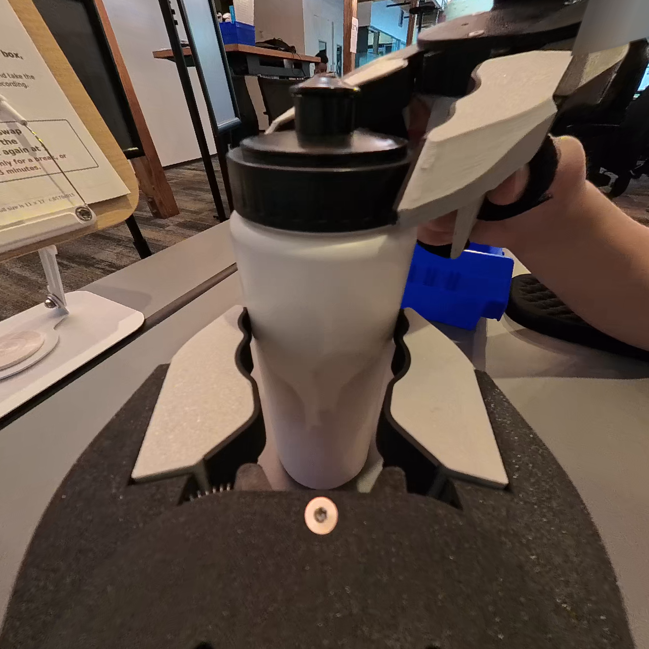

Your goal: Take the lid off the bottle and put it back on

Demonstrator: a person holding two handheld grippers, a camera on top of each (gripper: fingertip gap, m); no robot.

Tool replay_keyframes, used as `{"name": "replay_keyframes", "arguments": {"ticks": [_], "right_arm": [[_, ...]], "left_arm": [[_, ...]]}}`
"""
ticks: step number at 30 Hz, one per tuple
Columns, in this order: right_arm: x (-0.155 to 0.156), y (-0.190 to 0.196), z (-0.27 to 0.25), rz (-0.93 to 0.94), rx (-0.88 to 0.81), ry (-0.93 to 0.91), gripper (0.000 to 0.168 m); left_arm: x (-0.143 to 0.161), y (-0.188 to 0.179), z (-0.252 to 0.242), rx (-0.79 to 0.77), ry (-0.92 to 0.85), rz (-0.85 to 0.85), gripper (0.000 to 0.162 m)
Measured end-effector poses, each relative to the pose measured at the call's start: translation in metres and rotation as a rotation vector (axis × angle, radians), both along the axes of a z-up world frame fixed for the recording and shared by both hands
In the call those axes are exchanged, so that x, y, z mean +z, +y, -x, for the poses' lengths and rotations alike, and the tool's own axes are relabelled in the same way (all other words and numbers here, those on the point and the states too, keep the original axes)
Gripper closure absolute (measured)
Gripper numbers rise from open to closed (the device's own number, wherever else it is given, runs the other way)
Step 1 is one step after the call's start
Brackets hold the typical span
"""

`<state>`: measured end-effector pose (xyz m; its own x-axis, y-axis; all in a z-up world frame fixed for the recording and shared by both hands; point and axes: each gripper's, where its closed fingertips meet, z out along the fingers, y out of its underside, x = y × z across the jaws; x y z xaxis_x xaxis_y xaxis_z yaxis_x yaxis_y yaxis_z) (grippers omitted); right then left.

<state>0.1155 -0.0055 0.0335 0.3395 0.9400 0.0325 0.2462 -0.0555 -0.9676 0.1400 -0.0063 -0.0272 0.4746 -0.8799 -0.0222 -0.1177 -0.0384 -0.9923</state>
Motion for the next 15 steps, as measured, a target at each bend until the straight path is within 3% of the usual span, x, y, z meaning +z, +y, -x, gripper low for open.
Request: {"name": "replay_keyframes", "arguments": {"ticks": [6,15], "right_arm": [[-0.0003,-0.0009,0.0008,0.015,0.012,-0.004,0.094],[-0.0056,0.0044,0.0066,0.009,-0.066,-0.020,0.089]], "left_arm": [[0.0061,0.0032,-0.0030,0.029,-0.017,-0.067,0.074],[0.0044,0.0030,-0.0082,0.039,0.027,-0.031,0.079]]}}
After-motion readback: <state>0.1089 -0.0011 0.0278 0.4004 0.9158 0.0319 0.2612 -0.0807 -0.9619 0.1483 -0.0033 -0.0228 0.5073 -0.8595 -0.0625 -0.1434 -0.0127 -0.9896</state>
